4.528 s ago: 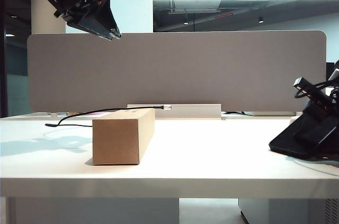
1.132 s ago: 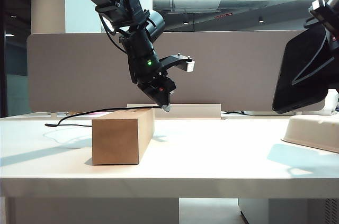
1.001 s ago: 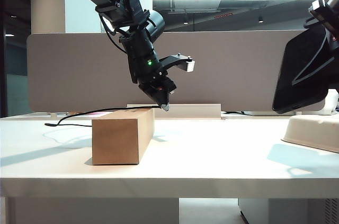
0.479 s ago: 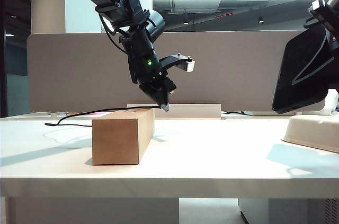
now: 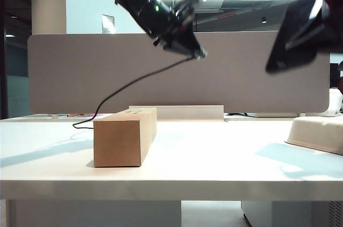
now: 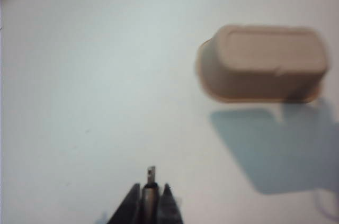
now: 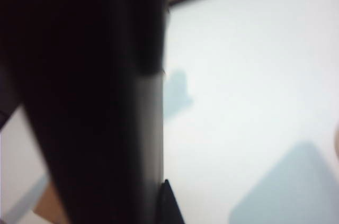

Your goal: Pick up the charging cable and the phone, plug the charging cable into the charging port on the phone, and finally place them back on the table.

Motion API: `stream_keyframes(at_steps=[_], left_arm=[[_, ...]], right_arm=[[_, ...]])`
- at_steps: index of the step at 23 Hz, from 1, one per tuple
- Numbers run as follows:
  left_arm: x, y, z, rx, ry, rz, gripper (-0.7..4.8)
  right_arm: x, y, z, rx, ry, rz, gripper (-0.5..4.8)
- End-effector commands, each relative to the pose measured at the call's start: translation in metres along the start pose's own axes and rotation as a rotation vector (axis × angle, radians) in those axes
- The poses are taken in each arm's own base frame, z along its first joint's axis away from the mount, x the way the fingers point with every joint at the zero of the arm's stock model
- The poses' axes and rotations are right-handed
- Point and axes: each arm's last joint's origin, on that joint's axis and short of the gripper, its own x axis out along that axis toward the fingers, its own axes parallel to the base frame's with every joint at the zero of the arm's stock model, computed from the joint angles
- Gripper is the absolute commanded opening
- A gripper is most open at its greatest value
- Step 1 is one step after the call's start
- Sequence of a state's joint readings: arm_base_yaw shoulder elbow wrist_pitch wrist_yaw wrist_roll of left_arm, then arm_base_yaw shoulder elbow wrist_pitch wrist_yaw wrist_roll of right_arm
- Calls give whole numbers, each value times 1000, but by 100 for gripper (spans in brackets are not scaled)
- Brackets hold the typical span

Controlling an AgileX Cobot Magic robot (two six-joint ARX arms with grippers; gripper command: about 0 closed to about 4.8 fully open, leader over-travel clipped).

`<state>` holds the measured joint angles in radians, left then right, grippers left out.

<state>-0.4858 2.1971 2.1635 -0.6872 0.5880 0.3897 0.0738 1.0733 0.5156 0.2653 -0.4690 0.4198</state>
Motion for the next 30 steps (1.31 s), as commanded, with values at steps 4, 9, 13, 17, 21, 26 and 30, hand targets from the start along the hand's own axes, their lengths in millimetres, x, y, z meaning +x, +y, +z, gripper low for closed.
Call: stream_keyframes(at_steps=[4,9,13,17,21,26,30], left_arm=[[-28,-27,22,8,-47,-102,-6],[-46,-40,35,-12,-135,-265,-6],[-57,-49,42,-46,-192,-419,-6],[-58,-54,44,-64,-220,-542,-6],[-51,-68,54,-48,-249,-627,-6],[-45,-83,68,-33,-289,-696,-6],[-45,-86,73,-22,-312,-735,-6]], right_arm=[[-4,24,45,-87,-136,109,-8],[-9,40,73,-96,-196,177,-8],[-18,58,100,-103,-290,264,-8],[-26,68,113,-20,-394,379,-8],[-28,71,115,33,-394,426,-8],[-28,71,114,42,-366,453,-8],[-28,71,114,57,-362,456,-8]])
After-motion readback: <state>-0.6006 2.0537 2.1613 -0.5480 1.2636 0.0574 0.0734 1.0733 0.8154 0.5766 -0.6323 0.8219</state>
